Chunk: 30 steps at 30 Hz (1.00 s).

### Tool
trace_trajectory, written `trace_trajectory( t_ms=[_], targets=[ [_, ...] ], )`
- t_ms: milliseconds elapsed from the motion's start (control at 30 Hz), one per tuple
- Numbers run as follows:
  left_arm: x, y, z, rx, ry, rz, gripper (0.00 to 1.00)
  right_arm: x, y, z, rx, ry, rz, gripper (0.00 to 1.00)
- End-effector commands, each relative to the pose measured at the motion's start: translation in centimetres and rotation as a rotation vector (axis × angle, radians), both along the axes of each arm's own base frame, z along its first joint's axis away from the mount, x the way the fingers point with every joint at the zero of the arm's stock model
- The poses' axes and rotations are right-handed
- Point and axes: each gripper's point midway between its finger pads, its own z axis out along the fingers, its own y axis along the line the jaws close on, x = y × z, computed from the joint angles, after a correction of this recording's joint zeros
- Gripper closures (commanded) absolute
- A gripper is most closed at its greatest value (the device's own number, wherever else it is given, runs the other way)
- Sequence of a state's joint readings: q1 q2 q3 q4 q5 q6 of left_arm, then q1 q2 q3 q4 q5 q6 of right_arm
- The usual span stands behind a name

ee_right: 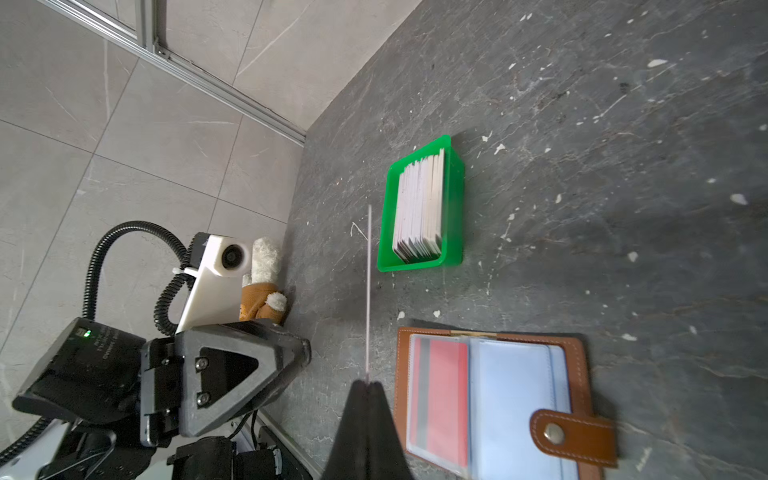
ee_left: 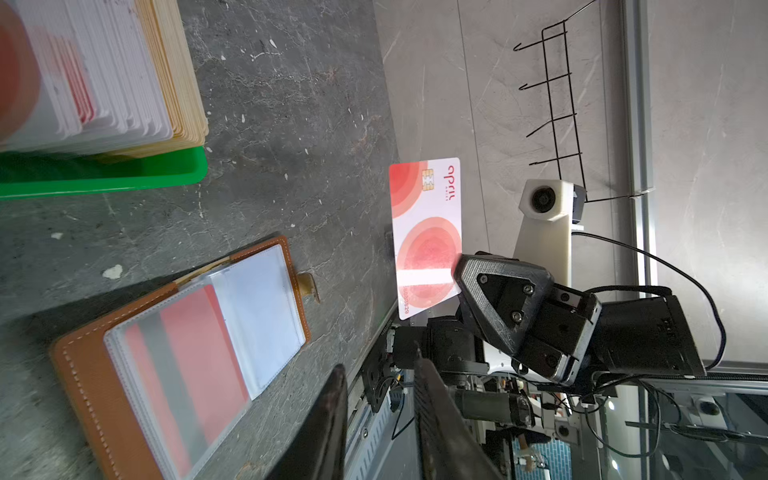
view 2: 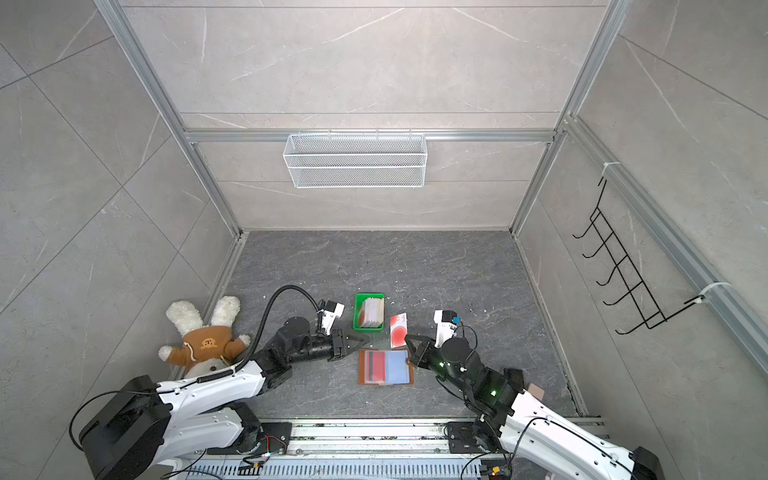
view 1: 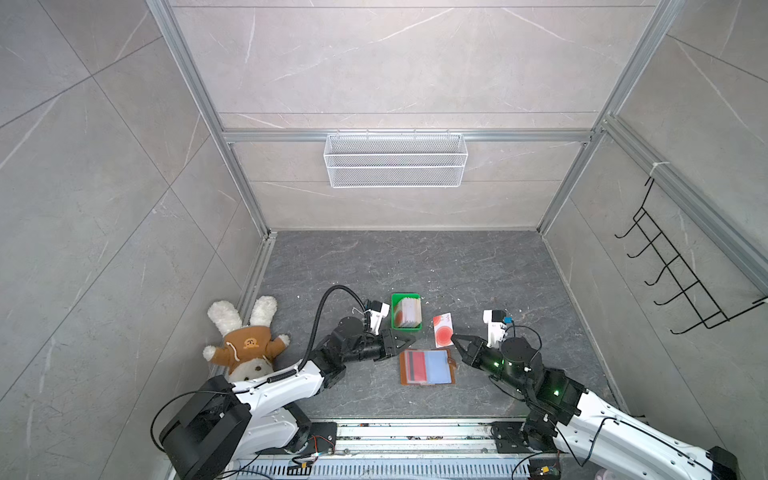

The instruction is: Put the credit cards into the card holder

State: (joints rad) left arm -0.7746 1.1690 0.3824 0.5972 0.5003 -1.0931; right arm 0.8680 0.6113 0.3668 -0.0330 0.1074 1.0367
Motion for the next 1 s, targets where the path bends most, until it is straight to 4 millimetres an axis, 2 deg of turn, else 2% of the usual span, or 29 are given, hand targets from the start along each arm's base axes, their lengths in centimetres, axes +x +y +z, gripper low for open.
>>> trace_trajectory(
  t_ms=[0,400,667,967],
  targets=[
    [0.1,-0.6,2.7,-0.089,-0.052,-0.014,0.7,0.1,1.2,1.7,0.079,-0.042,0.022,1.0],
    [0.5,-1.3,4.2,-0.214,-0.037,-0.014,0.68,0.0,3.9,4.2,0.063,-0.095,0.063,1.0],
    [0.5,-1.4,4.3,-0.221,-0.036,-0.02,0.65,-0.1,4.2,4.9,0.07,-0.109,0.065,1.0],
    [0.4,-1.9,5.3,-0.253,-0.04,-0.045,0.63,-0.3,4.4,5.2,0.078,-0.12,0.074,1.0]
  ],
)
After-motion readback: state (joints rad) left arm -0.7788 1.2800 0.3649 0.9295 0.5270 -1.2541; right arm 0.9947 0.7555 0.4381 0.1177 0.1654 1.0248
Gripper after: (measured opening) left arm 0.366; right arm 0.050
